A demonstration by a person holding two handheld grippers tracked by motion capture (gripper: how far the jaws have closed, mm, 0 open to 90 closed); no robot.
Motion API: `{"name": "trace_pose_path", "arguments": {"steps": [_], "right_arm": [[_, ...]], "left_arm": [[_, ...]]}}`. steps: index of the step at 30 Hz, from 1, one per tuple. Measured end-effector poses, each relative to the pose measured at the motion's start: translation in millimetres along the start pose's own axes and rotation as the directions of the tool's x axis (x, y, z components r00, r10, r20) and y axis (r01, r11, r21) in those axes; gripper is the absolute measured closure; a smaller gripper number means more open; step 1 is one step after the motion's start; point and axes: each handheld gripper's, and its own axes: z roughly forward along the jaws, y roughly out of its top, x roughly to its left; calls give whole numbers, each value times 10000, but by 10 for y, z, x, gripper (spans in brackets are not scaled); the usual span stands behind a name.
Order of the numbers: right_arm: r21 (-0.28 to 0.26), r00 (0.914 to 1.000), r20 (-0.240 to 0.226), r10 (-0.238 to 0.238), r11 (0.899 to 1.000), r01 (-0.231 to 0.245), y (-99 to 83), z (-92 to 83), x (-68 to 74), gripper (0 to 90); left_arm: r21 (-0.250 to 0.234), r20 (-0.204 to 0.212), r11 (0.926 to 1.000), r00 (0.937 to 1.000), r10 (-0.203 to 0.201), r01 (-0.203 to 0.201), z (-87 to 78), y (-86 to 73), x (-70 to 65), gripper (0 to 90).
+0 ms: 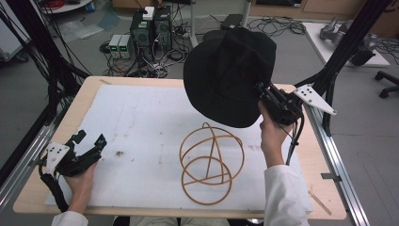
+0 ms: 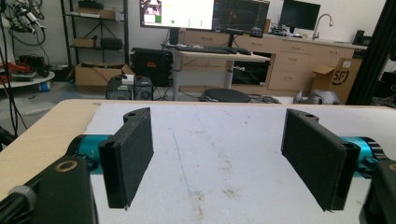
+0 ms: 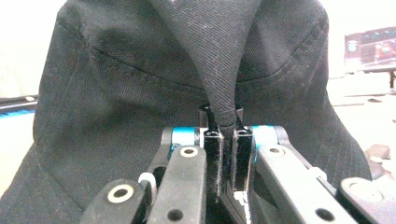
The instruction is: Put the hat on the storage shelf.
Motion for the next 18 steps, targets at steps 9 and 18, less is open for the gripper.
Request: {"name": "trace_pose_path", "arguments": {"steps": [9, 18], "right_arm": [[-694, 9910, -1250, 486, 9959, -576, 192, -156, 44, 874], [-585, 9711, -2370, 287, 9973, -438, 264, -319, 142, 873]], "left_arm": [[-10, 57, 10000, 10000, -41, 41, -4, 0, -9, 256], [-32, 40, 10000, 10000, -70, 70, -5, 1, -5, 256]]}}
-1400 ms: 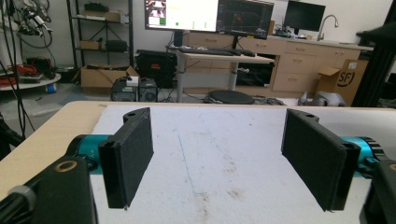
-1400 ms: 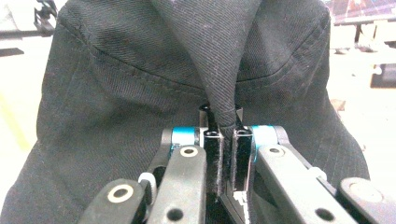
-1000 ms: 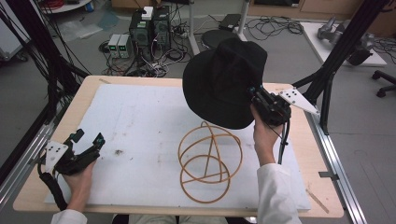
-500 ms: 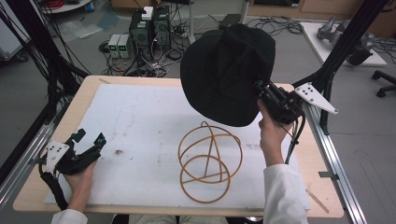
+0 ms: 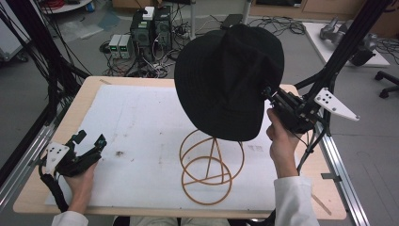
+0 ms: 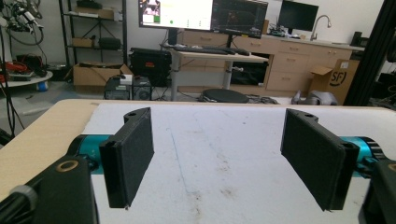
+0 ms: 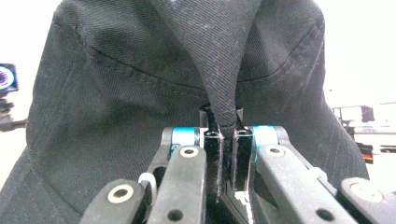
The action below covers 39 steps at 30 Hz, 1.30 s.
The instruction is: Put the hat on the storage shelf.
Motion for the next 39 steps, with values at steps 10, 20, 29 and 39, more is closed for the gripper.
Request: {"name": "trace_pose_path", "arguments": {"steps": [10, 20, 29, 39], "right_arm": [[362, 9933, -1127, -251, 9989, 293, 32, -49, 187, 873], [1495, 9752, -2171, -425, 9858, 762, -17, -88, 305, 872], [2443, 9692, -2457, -168, 9665, 787, -242, -166, 347, 871], [2741, 9572, -2864, 426, 9609, 393, -393, -297, 215, 865]], "left_arm": [[-19, -3, 10000, 10000, 2, -2, -1, 1, 2, 256], [-25, 41, 10000, 10000, -6, 6, 5, 1, -8, 256], [-65, -4, 10000, 10000, -56, 56, 3, 2, -1, 256], [33, 21, 10000, 10000, -49, 49, 6, -3, 0, 257]]}}
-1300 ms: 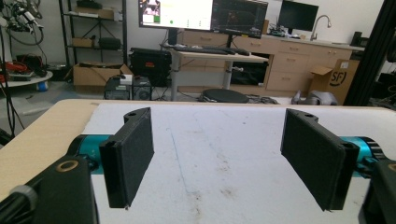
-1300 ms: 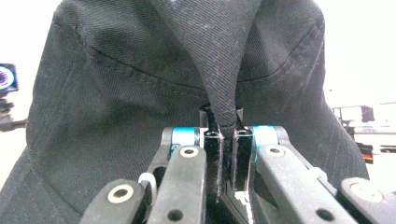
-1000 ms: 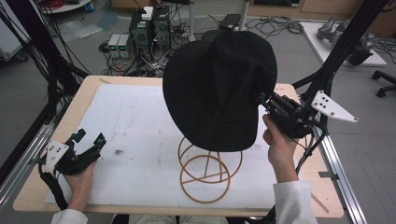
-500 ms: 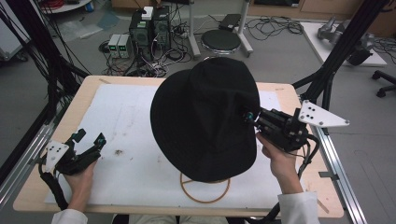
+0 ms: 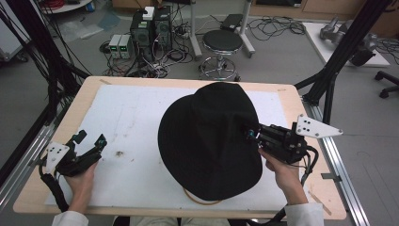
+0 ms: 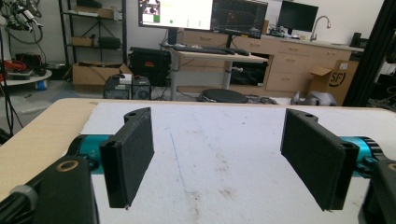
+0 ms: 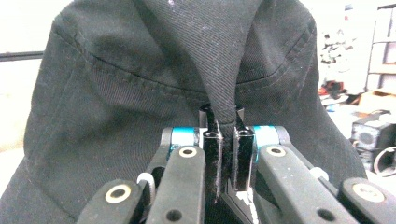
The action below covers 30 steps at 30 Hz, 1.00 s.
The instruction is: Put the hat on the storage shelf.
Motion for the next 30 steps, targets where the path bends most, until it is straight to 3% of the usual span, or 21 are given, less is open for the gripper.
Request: {"name": "trace_pose_path", "arguments": {"steps": [4, 5, 12, 24, 30], "right_arm": [[394, 9989, -432, 159, 9991, -142, -68, 11, -42, 856], [565, 9964, -715, 461, 9975, -421, -95, 32, -67, 842], [724, 9955, -772, 548, 9962, -492, -110, 33, -73, 848], [401, 9933, -757, 868, 9957, -840, -231, -25, -94, 829], [-12, 9920, -812, 971, 9952, -975, -215, -68, -96, 722]], "left_arm": [[12, 9, 10000, 10000, -7, 7, 5, -2, -5, 257], [25, 11, 10000, 10000, -1, 1, 6, -3, -7, 257], [11, 24, 10000, 10000, -7, 7, 2, -2, -6, 257], [26, 44, 10000, 10000, 29, -29, 8, -4, -8, 258], [12, 42, 10000, 10000, 16, -16, 5, -3, -9, 258]]}}
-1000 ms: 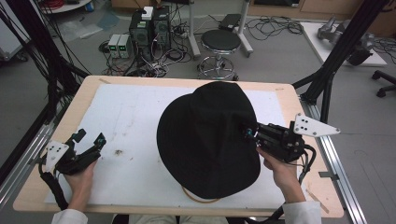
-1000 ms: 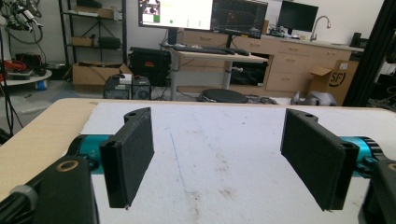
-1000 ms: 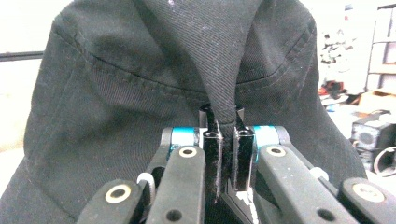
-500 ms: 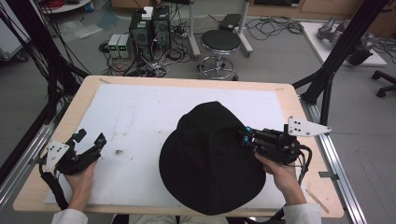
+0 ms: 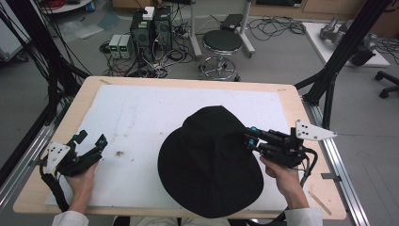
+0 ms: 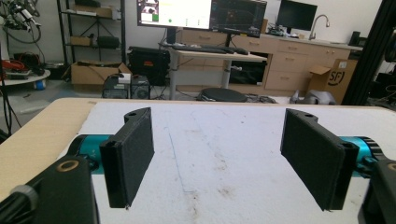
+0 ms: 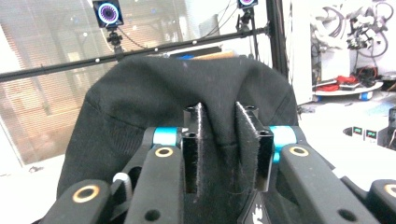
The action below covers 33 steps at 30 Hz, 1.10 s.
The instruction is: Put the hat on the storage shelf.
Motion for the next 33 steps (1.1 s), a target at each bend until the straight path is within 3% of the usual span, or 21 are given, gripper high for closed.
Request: {"name": "trace_pose_path", "arguments": {"steps": [5, 10, 17, 20, 25, 28, 33], "right_arm": [[-239, 9999, 136, 59, 9997, -56, 15, -58, -7, 690], [-783, 9973, 680, 263, 9967, -209, 35, -144, -30, 489], [-1378, 9822, 1676, 847, 9885, -618, 31, -245, -70, 285], [-1448, 9725, 2056, 1093, 9862, -802, 27, -281, -96, 232], [-1593, 9565, 2690, 1131, 9846, -716, 21, -302, -125, 187], [-1764, 9400, 3164, 1276, 9815, -739, 19, -297, -137, 184], [-1683, 9031, 4117, 1223, 9841, -566, 9, -293, -159, 164]], "left_arm": [[-2, 2, 10000, 10000, 4, -4, 1, 0, -2, 258], [6, -2, 10000, 10000, 14, -14, 1, 0, 0, 258], [18, -31, 10000, 10000, 26, -26, 2, -1, -4, 258], [23, -25, 10000, 10000, 20, -20, 4, -2, -4, 258], [33, -42, 10000, 10000, 28, -28, 3, -2, -5, 258], [57, -62, 10000, 10000, 25, -25, 6, -3, -4, 258], [44, -89, 10000, 10000, 35, -35, 3, -2, 0, 258]]}}
